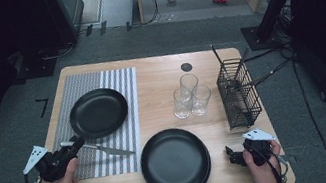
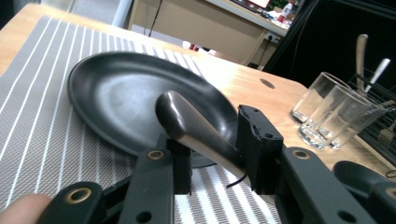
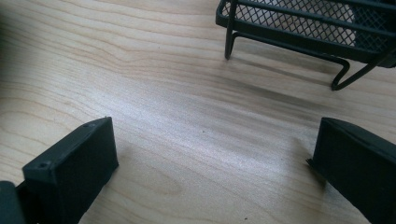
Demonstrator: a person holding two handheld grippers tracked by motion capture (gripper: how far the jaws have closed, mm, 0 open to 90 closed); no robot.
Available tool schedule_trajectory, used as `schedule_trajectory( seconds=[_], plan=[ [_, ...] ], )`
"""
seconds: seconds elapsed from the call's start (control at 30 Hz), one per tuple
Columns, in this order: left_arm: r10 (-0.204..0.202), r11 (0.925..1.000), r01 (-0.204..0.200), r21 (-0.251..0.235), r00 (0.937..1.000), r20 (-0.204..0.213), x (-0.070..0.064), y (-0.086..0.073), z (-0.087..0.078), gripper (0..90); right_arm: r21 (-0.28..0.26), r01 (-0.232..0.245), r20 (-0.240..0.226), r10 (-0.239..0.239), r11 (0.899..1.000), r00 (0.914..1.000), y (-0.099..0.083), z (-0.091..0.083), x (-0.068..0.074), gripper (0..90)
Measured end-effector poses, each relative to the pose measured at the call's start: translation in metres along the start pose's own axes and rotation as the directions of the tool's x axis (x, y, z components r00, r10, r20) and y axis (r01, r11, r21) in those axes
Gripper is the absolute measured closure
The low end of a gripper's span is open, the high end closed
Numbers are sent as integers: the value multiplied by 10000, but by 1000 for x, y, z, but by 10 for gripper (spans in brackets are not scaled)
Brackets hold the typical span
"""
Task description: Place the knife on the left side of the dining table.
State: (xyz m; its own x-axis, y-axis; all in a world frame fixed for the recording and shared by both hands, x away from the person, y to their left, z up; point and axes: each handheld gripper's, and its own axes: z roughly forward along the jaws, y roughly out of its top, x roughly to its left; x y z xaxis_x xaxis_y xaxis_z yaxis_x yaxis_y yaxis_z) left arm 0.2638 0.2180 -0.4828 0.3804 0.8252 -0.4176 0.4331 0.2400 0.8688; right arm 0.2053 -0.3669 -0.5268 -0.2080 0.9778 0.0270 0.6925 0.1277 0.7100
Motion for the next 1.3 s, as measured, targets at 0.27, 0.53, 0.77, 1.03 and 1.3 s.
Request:
schedule_trajectory(
  seconds=[0.27, 0.53, 0.77, 1.03, 1.3],
  plan=[
    [-577, 9983, 582, 79, 9970, -520, 15, -14, 1, 620, 0, 3, -1, -3, 10000, 10000, 0, 0, 0, 0],
    [-701, 9974, 717, 103, 9914, -1102, 25, -18, -1, 573, 3, 12, -11, -12, 10000, 10000, 0, 0, 0, 0],
    [-961, 9940, 1039, 342, 9788, -1809, 34, -21, 0, 528, 2, 12, -10, -12, 10000, 10000, 0, 0, 0, 0],
    [-274, 9955, 511, 804, 9620, -2717, 32, -20, 1, 448, 3, 12, -12, -12, 10000, 10000, 0, 0, 0, 0],
    [311, 9864, 351, 1605, 9194, -3921, 31, -20, 5, 399, 3, 13, -10, -13, 10000, 10000, 0, 0, 0, 0]
  ],
)
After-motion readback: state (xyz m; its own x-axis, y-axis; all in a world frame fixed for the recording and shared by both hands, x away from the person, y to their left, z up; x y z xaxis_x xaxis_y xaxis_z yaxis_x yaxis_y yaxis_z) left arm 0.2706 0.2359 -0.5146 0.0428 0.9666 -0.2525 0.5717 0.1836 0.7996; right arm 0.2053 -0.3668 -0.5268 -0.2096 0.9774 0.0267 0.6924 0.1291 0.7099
